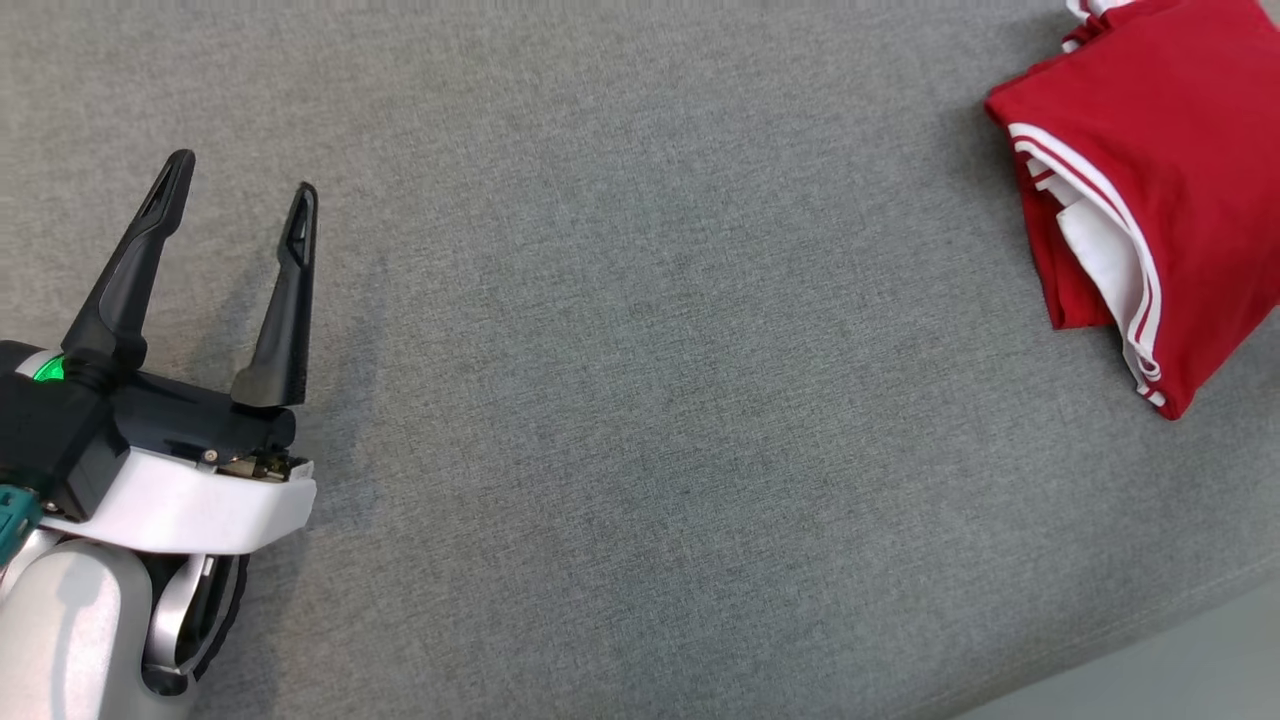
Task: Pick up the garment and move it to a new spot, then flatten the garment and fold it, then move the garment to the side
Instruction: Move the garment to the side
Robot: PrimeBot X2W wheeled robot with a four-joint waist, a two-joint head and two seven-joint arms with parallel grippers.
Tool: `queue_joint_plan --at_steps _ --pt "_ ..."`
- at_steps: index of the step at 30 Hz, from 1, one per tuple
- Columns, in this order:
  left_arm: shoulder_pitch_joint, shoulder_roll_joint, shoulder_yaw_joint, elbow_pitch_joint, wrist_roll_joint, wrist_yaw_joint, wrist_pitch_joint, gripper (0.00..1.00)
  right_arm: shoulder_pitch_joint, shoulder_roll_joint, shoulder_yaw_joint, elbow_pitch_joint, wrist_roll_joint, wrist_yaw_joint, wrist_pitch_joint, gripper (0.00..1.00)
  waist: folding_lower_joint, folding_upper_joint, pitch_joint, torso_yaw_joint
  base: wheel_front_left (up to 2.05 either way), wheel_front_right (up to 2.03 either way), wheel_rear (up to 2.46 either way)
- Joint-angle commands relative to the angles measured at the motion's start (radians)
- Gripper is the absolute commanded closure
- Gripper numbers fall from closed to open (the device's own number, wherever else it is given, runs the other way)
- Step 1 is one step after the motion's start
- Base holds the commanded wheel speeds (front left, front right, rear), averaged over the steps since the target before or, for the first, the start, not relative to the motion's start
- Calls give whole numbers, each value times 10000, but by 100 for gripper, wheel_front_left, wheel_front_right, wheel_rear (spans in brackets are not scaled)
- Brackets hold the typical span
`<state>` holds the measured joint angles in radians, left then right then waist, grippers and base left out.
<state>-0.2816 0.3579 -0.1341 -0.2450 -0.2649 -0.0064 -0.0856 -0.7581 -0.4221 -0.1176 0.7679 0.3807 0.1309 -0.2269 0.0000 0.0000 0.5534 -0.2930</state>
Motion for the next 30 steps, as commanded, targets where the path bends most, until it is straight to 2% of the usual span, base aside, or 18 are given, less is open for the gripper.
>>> queue_joint_plan --at_steps 1,3,4,6,10,16,19,23,30 --pt "7 -47 88 85 -87 106 -118 0 280 158 -46 -508 77 -2 -218 0 0 0 -294 73 0 0 0" --pt "154 -143 179 210 -193 235 -283 0 802 523 -205 -1463 -96 -2 -337 0 0 0 -651 204 0 0 0" --pt "154 -143 179 210 -193 235 -283 0 802 523 -205 -1463 -96 -2 -337 0 0 0 -651 204 0 0 0" --pt "297 -221 254 322 -287 331 -385 0 1180 788 -323 -2266 -293 -2 -358 0 0 0 -898 323 0 0 0" --pt "508 -401 413 502 -445 532 -595 0 2109 1585 -508 -4105 -786 0 -373 0 0 0 -1374 643 0 0 0" --pt "901 -595 663 822 -682 768 -920 0 3476 2789 -445 -6755 -1632 0 298 0 0 0 -2033 1281 0 0 0" --pt "1070 -676 742 981 -792 835 -1040 0 4056 3174 -210 -7740 -1907 -2 726 0 0 0 -2319 1619 0 0 0" --pt "1327 -750 836 1258 -894 892 -1222 0 4681 3454 35 -8453 -2155 -2 1163 0 0 0 -2709 2027 0 0 0" --pt "1835 -789 871 1742 -889 883 -1467 0 5520 3639 460 -8754 -2243 0 1563 0 0 0 -3471 2512 0 0 0"
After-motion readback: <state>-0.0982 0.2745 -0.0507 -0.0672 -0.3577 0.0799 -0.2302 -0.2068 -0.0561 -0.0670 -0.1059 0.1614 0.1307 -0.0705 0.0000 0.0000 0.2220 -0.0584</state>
